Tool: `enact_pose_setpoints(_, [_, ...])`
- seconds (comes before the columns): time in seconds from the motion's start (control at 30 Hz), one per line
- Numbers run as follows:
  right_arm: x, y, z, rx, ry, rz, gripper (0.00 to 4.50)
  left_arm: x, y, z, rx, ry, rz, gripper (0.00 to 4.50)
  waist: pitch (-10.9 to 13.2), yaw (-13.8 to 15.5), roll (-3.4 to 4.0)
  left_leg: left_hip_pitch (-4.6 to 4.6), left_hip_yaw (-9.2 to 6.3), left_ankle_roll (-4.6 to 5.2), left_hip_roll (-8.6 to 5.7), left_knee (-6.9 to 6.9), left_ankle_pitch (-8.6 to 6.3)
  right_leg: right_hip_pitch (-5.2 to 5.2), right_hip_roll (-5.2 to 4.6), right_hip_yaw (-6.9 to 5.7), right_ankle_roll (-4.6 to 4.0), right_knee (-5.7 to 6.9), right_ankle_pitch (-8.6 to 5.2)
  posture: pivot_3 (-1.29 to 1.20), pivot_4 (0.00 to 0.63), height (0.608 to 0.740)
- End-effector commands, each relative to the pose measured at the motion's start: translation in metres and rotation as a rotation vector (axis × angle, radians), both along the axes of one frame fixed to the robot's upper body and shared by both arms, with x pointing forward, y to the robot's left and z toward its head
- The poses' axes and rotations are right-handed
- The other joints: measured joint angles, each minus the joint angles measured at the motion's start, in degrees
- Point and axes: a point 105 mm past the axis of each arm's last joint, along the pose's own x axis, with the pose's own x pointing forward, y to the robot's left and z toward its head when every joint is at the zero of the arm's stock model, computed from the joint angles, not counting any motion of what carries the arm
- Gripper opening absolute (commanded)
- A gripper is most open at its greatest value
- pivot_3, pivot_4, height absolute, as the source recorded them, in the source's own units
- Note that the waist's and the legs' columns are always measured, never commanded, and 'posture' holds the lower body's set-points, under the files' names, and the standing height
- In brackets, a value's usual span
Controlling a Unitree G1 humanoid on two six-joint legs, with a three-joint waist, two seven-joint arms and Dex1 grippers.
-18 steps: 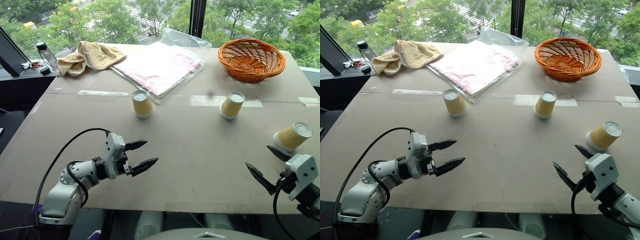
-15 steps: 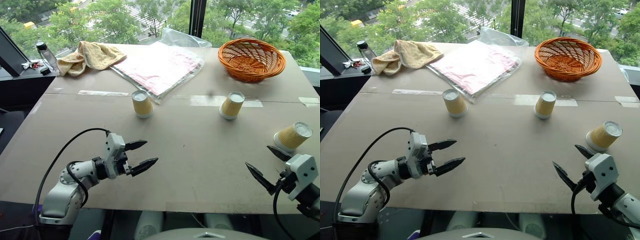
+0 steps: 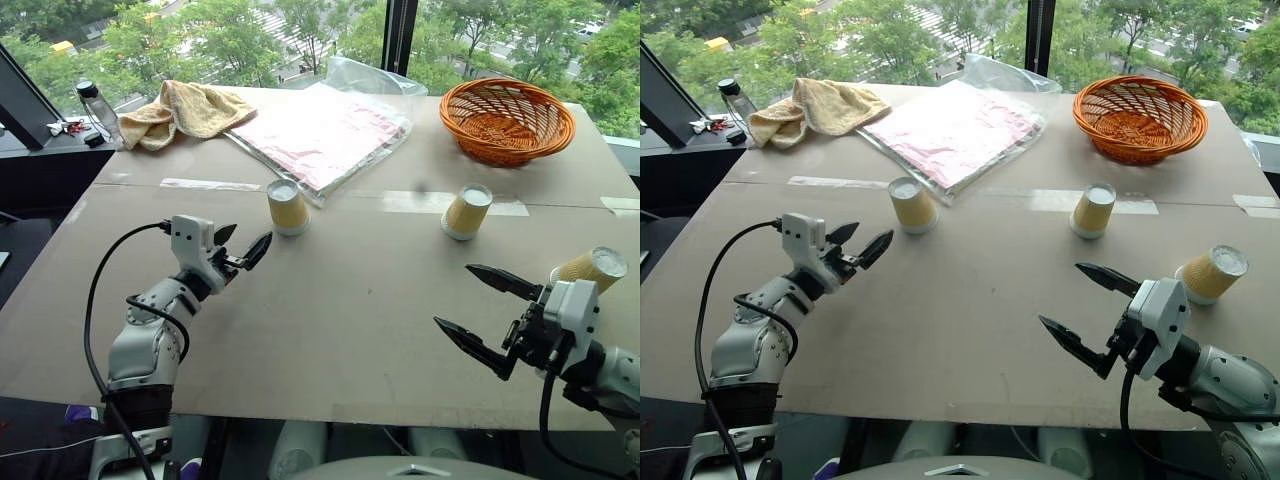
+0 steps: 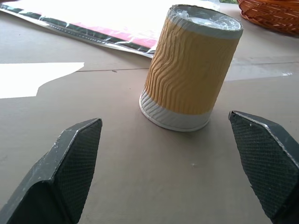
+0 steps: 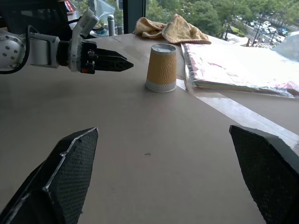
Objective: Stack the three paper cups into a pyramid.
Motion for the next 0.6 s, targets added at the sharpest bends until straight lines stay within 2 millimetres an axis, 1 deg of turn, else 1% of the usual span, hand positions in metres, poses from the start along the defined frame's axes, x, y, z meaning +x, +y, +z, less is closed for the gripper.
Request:
enact_pose_setpoints(0.03, [-0.001, 0.003, 0.004, -0.006, -0.029, 0.017, 4.44, 0.016, -0.025, 0.019, 0.077, -0.041, -0.106, 4.50, 0.0, 0.0, 0.00, 0.00, -0.01, 0.00, -0.02, 0.00, 0.00, 0.01, 0.00, 0.00, 0.00, 0.00, 0.00, 0.00, 0.150, 0.740])
enact_pose_setpoints(0.13, [-0.001, 0.002, 0.003, -0.017, -0.037, 0.014, 4.44, 0.027, -0.044, 0.027, 0.088, -0.044, -0.173, 4.50, 0.0, -0.2, 0.00, 0.00, -0.02, 0.00, -0.03, 0.00, 0.00, 0.02, 0.00, -0.01, 0.00, 0.01, 0.00, 0.00, 0.150, 0.740])
enact_pose_setpoints(0.23, [-0.001, 0.001, 0.003, -0.019, -0.046, -0.001, 4.44, 0.042, -0.053, 0.031, 0.114, -0.050, -0.194, 4.50, 0.0, -0.5, 0.00, 0.00, -0.01, 0.00, -0.02, -0.01, 0.00, 0.00, 0.00, 0.00, 0.01, 0.01, 0.00, 0.00, 0.150, 0.740])
enact_pose_setpoints(0.3, [-0.002, 0.001, 0.003, -0.023, -0.049, -0.011, 4.44, 0.049, -0.056, 0.031, 0.130, -0.049, -0.196, 4.50, 0.0, -0.5, -0.01, 0.00, -0.02, 0.00, -0.03, -0.01, 0.00, 0.00, 0.01, 0.00, 0.01, 0.01, 0.00, 0.00, 0.150, 0.740])
enact_pose_setpoints(0.33, [-0.002, 0.000, 0.003, -0.023, -0.051, -0.017, 4.50, 0.053, -0.057, 0.030, 0.132, -0.044, -0.197, 4.08, 0.0, -0.6, -0.01, 0.00, -0.01, 0.00, -0.03, -0.01, 0.00, 0.00, 0.01, 0.00, 0.02, 0.01, 0.00, 0.00, 0.150, 0.740])
enact_pose_setpoints(0.4, [-0.003, -0.001, 0.002, -0.023, -0.053, -0.043, 4.50, 0.057, -0.061, 0.027, 0.144, -0.028, -0.214, 3.69, 0.0, -0.5, -0.02, 0.00, -0.01, 0.00, -0.03, -0.01, 0.00, 0.00, 0.01, 0.02, 0.02, 0.01, 0.00, 0.00, 0.150, 0.740])
enact_pose_setpoints(0.43, [-0.004, -0.002, 0.001, -0.022, -0.054, -0.054, 4.50, 0.058, -0.062, 0.026, 0.147, -0.025, -0.220, 3.60, 0.0, -0.5, -0.02, -0.01, -0.02, -0.01, -0.03, -0.01, 0.00, 0.00, 0.01, 0.00, 0.03, 0.01, 0.00, 0.00, 0.150, 0.740])
enact_pose_setpoints(0.47, [-0.005, -0.002, 0.000, -0.023, -0.053, -0.062, 4.50, 0.058, -0.062, 0.026, 0.152, -0.026, -0.228, 2.89, 0.0, -0.4, -0.02, -0.01, -0.02, -0.01, -0.03, -0.01, 0.00, -0.01, 0.01, 0.00, 0.03, 0.01, 0.00, 0.00, 0.150, 0.740])
enact_pose_setpoints(0.5, [-0.006, -0.003, 0.000, -0.024, -0.053, -0.068, 4.50, 0.058, -0.062, 0.026, 0.160, -0.026, -0.236, 2.60, 0.0, -0.4, -0.01, -0.01, -0.02, 0.00, -0.03, -0.01, 0.00, 0.00, 0.01, -0.01, 0.03, 0.01, 0.00, 0.00, 0.150, 0.740])
enact_pose_setpoints(0.6, [-0.006, -0.002, -0.001, -0.020, -0.055, -0.087, 4.50, 0.058, -0.063, 0.029, 0.171, -0.052, -0.260, 2.54, 0.0, -0.4, -0.02, -0.01, -0.01, -0.01, -0.03, -0.01, 0.00, 0.00, 0.00, 0.01, 0.03, 0.01, 0.00, 0.00, 0.150, 0.740])
